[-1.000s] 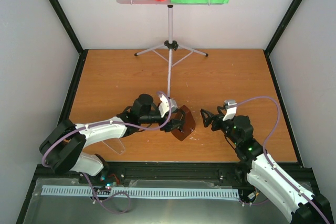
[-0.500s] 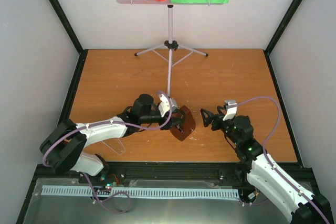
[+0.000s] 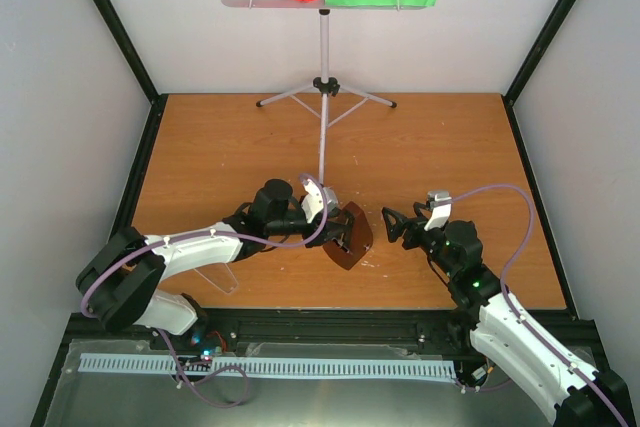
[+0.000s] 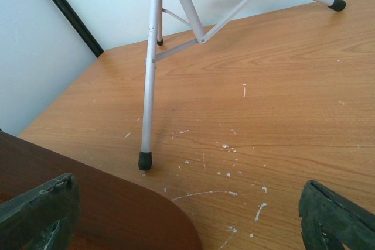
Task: Pack up the instrument practice props
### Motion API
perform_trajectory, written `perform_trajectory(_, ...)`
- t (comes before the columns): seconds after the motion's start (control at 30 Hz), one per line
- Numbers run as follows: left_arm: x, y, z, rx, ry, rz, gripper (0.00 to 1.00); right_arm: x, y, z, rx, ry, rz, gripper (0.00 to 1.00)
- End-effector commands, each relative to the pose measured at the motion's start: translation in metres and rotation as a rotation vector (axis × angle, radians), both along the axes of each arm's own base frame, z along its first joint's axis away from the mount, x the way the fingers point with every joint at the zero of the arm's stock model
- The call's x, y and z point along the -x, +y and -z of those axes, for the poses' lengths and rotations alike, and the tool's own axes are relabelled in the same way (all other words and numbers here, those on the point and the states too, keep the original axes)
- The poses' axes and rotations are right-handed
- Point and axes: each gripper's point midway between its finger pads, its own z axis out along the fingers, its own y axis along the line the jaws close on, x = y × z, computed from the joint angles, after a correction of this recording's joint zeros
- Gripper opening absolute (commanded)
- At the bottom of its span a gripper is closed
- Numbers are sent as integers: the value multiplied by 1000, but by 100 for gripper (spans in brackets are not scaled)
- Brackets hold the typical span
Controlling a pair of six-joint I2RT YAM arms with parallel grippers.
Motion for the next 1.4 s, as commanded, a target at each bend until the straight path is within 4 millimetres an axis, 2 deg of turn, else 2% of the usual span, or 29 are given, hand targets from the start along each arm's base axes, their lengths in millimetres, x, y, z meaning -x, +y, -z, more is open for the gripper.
perform_trajectory(0.0,-2,-10,-14,28,-37,25,47,0,-2,0,-13,-10,6,100)
perform_trajectory(1.07,1,-9,-15,35,-27,32,47,0,-4,2,-16,-5,18,100)
perform_trajectory(1.13,1,-9,-16,39,-26,31,51,0,-4,2,-17,-6,20,100)
perform_trajectory(1.23,3,-7,-19,55,-12,24,64,0,-5,3,-21,9,27,100)
perform_trajectory(1.37,6,10,-20,97,47,-55,82,2,-7,12,-23,85,45,100)
